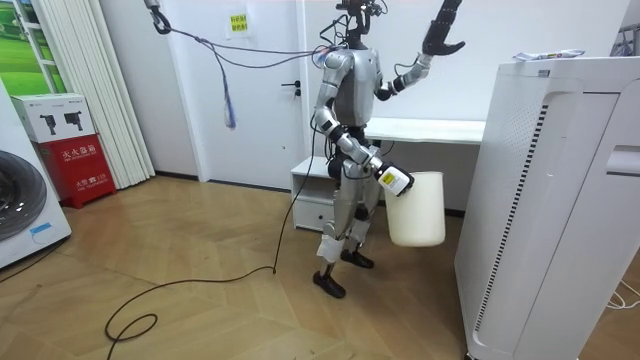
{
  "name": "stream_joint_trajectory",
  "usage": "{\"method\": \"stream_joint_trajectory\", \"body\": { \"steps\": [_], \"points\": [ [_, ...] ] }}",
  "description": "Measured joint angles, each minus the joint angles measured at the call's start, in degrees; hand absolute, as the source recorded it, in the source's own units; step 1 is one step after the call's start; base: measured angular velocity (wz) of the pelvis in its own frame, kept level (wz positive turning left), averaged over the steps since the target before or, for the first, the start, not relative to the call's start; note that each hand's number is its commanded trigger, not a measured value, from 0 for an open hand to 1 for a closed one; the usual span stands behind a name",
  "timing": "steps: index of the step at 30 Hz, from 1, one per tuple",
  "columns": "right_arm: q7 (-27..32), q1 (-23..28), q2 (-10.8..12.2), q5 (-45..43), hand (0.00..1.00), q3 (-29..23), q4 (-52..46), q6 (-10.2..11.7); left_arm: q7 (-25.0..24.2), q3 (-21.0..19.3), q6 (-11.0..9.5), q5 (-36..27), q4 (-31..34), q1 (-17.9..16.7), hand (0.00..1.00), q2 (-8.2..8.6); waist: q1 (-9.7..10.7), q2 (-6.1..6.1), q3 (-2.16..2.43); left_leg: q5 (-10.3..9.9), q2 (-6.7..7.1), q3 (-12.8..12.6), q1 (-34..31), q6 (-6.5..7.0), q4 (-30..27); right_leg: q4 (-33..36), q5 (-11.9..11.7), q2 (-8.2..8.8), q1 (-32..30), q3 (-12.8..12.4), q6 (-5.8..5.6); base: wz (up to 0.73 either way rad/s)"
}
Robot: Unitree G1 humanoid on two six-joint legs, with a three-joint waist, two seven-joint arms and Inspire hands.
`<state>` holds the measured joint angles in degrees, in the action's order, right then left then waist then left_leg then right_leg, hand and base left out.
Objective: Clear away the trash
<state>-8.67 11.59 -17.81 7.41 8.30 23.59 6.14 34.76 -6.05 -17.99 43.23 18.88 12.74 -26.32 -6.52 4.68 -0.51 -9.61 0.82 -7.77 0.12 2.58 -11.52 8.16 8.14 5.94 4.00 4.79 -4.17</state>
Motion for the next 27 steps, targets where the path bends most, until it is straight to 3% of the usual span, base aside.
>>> {"method": "stream_joint_trajectory", "body": {
  "steps": [4,7,9,12,14,19,27],
  "points": [
    [-0.77,0.02,-0.66,-0.07,1.0,0.02,0.01,-0.75,0.83,0.07,0.31,0.21,0.28,1.97,0.0,-0.25,0.08,0.65,-0.24,0.0,-0.06,0.0,0.11,0.0,-0.04,0.47,-0.01,-0.06,-0.17,0.26,0.01,-0.01],
    [-1.44,-0.01,-0.57,-0.17,1.0,0.02,-0.02,-1.0,0.96,0.33,0.49,-0.02,0.27,3.99,0.0,-1.42,0.53,1.07,-0.16,0.0,-0.04,-0.07,0.09,-0.01,0.04,0.47,-0.01,-0.07,-0.24,0.39,0.01,0.0],
    [-2.18,-0.05,-1.06,-0.98,1.0,0.17,-1.95,-2.94,0.9,2.04,1.24,-1.7,0.24,6.03,0.0,-3.51,0.68,1.38,-0.09,-0.01,0.0,-0.28,0.04,-0.01,0.12,0.56,-0.01,-0.06,-0.2,0.57,0.01,-0.02],
    [-2.33,-0.27,-2.09,-1.29,1.0,0.85,-4.52,-3.84,-0.65,4.8,2.64,-2.77,-0.5,8.8,0.0,-6.28,1.38,1.92,-0.13,0.01,0.0,-0.82,0.19,0.01,0.05,0.56,-0.01,0.08,-0.01,0.39,0.01,-0.05],
    [-2.65,-0.81,-2.24,-1.29,1.0,1.2,-4.72,-3.85,-2.31,6.19,3.19,-3.32,-2.22,10.31,0.0,-6.96,1.54,2.26,-0.15,0.01,-0.08,-1.5,0.74,0.01,0.06,0.55,-0.01,0.09,0.2,-0.03,0.01,-0.19],
    [-3.59,-1.44,-1.98,-1.07,1.0,1.73,-4.72,-3.88,-9.2,8.42,5.96,-4.38,-4.27,10.35,0.0,-7.03,3.15,3.17,-0.04,0.01,-0.09,-1.92,1.17,0.01,0.57,0.56,-0.01,0.11,0.1,-0.11,0.01,-0.07],
    [-4.73,-1.49,-2.55,-1.57,1.0,1.67,-4.72,-4.54,-17.3,8.64,6.52,-5.47,-5.94,10.58,0.0,-7.83,3.82,4.35,-0.32,0.0,-0.15,-2.32,1.22,0.0,0.84,0.64,-0.01,0.05,-0.16,-0.14,0.01,-0.01]
  ]
}}
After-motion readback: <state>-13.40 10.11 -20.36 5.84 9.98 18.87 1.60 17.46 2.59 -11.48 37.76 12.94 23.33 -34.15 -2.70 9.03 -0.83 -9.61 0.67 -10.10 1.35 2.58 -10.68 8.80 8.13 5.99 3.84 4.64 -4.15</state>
